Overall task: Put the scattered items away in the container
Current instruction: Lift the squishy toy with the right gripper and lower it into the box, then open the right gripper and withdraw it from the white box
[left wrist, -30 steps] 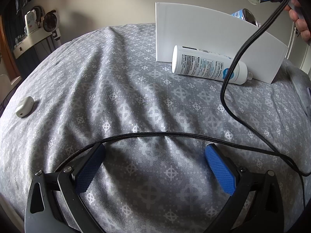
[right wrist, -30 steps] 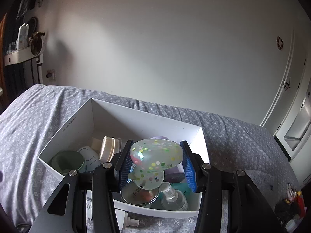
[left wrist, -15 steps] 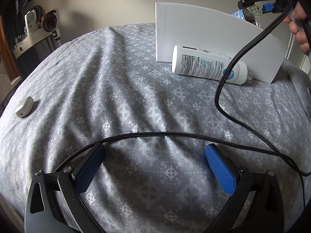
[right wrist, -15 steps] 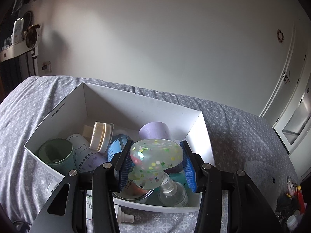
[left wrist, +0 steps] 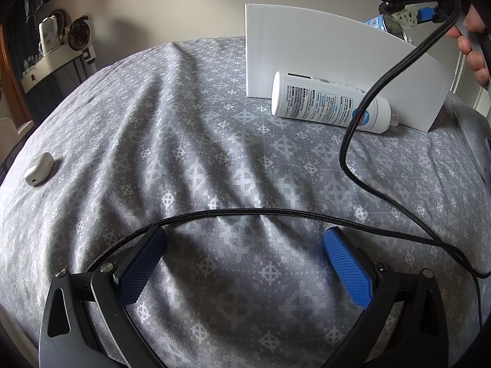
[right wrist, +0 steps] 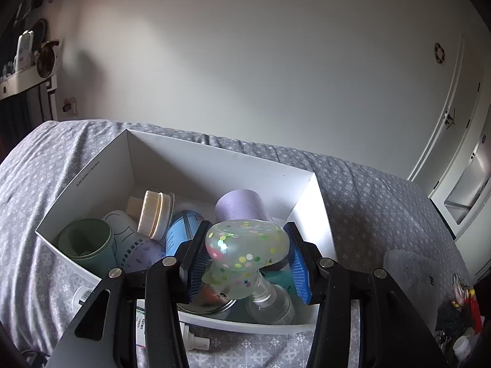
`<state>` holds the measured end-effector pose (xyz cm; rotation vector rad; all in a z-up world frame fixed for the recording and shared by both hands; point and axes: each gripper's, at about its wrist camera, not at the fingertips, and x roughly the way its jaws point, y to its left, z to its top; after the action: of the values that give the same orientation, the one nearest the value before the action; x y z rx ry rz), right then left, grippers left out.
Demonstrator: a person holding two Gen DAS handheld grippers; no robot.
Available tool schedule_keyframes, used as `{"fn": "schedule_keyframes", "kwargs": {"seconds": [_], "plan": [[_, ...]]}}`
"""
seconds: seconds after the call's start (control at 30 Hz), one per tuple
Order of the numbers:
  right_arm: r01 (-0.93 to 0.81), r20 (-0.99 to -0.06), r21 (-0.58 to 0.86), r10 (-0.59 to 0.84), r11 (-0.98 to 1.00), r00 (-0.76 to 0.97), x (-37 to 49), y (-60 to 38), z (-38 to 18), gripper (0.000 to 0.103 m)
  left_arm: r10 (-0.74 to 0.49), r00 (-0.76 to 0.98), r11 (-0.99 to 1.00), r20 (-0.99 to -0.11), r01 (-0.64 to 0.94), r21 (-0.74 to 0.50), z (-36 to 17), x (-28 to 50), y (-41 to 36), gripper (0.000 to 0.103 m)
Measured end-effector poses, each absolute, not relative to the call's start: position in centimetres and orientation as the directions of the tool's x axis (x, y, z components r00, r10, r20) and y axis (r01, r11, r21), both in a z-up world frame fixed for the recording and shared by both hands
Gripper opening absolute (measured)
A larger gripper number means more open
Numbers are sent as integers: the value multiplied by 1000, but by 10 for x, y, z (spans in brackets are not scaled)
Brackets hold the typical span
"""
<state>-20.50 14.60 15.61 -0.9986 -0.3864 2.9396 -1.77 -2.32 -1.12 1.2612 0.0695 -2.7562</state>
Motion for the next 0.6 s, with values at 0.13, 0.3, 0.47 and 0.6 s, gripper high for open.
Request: {"fn": "schedule_keyframes", "kwargs": {"seconds": [0.13, 0.3, 0.47, 0.6], "plan": [[54, -597, -234, 100, -971, -796, -204, 148, 157, 46, -81, -649, -993, -756, 119, 4, -11, -18, -23, 103], [39, -582, -228, 104, -973, -806, -201, 150, 159, 64, -81, -649, -993, -756, 119, 4, -12, -18, -23, 103], [27, -562, -210, 98, -977, -822, -194, 153, 166, 69, -81, -649, -993, -756, 119, 5, -12, -18, -23, 103], [25, -542, -189, 84, -982, -836, -177, 156, 170, 74, -81, -649, -993, -757, 119, 5, -12, -18, -23, 103]]}}
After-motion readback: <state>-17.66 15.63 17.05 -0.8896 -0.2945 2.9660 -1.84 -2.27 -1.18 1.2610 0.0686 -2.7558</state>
